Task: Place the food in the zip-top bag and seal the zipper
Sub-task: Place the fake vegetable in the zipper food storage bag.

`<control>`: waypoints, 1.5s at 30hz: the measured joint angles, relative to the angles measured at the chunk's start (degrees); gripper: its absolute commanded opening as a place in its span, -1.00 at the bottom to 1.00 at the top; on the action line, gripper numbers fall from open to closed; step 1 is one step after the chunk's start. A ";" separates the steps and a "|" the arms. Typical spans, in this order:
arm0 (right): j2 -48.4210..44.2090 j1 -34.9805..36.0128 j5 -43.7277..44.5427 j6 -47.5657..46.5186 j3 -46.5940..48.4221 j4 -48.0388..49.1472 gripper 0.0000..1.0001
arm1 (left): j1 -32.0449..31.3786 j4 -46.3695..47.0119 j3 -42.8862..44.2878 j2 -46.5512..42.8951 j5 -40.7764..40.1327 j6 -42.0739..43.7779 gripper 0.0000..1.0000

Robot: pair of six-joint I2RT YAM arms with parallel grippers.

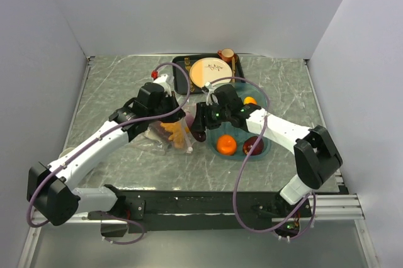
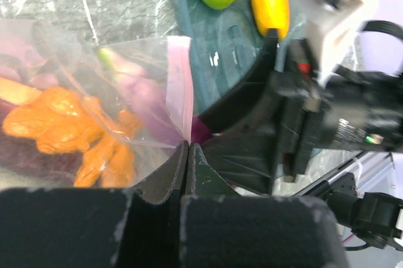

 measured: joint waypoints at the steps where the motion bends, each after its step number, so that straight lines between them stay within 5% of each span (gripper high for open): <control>1: 0.55 -0.09 -0.83 1.11 0.00 1.18 -0.31 | 0.00 0.20 0.00 -0.17 0.24 -0.11 -0.99; 11: 4.17 -0.28 -8.04 8.20 -0.07 8.83 -0.23 | 0.00 0.24 0.00 -0.35 0.39 -1.16 -0.99; 18: 4.17 -0.28 -11.28 2.51 1.01 1.97 -0.23 | 0.00 0.31 0.00 -0.17 0.44 -1.38 -0.99; 29: 5.38 -0.26 -7.54 4.96 1.18 5.27 -0.17 | 0.00 0.66 0.00 -0.76 0.76 -2.56 -0.99; 32: 7.37 -0.24 -6.40 7.08 3.08 5.88 0.15 | 0.00 0.63 0.00 -1.20 0.76 -2.56 -0.99; 37: 9.81 -0.20 -4.66 10.01 5.14 7.85 0.37 | 0.00 0.37 0.00 -1.25 0.74 -2.56 -0.99; 38: 9.79 -0.20 -4.02 10.36 5.01 7.91 0.82 | 0.00 0.28 0.00 -1.25 0.72 -2.56 -0.99; 39: 9.68 -0.20 -3.34 10.51 4.83 8.02 0.95 | 0.00 0.17 0.00 -1.25 0.63 -2.56 -0.99; 45: 5.11 -0.35 3.96 10.45 0.15 7.50 0.98 | -0.02 0.15 0.00 -1.22 0.20 -2.56 -0.99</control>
